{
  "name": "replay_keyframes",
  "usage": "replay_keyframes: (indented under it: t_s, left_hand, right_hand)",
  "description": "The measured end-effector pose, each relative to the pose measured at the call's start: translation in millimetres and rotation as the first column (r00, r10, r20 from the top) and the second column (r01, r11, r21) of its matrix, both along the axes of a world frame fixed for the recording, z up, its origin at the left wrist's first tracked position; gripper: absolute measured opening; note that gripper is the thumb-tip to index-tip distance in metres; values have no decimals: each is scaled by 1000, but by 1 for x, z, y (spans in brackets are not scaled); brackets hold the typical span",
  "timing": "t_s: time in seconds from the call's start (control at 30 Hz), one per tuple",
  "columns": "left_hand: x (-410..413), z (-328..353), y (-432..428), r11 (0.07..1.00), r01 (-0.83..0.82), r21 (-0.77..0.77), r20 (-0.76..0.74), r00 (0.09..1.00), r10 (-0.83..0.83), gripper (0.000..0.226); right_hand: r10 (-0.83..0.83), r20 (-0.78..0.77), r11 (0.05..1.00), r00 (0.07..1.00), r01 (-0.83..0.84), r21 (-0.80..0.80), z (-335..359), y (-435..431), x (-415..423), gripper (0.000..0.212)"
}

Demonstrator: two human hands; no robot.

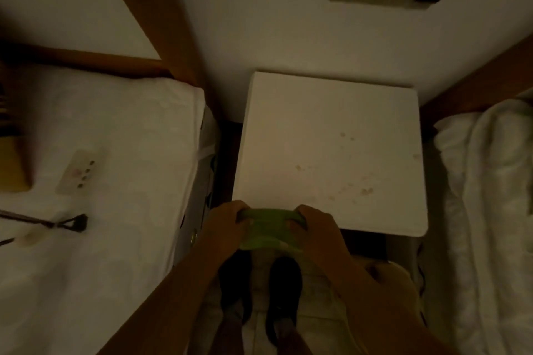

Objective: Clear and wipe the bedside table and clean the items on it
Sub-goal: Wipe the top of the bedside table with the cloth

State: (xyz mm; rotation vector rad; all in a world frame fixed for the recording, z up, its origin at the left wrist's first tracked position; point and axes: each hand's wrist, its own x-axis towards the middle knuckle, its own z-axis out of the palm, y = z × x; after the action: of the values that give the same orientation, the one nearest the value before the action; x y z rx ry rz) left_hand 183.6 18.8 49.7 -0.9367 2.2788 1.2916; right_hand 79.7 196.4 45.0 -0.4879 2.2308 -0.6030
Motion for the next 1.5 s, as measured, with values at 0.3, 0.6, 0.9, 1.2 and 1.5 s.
replay_keyframes:
  t_s: [0.3, 0.6, 0.9, 1.2, 1.5]
  left_hand:
    - [-40, -61, -25, 998, 0, -58, -77, 997, -4, 11]
    - [-40, -74, -28, 987, -31, -157, -110, 994, 14, 42]
    - [-29, -67, -17, 902, 157, -402, -240, 932, -270, 33]
    - [-24, -76, -6, 766, 382, -518, -255, 785, -564, 43]
    - [-44, -79, 5, 724, 519, -454, -130, 765, -630, 78]
  right_hand:
    - [50, -228, 987, 972, -13, 163, -48, -26, -27, 18]
    - [-81, -401, 986, 912, 133, 103, -48, -26, -17, 44]
    - [3, -511, 999, 860, -30, -45, -32, -40, 24, 48]
    - [112, -473, 994, 874, -107, 36, -47, -31, 29, 51]
    - [233, -451, 971, 862, -230, 62, -85, -12, -18, 63]
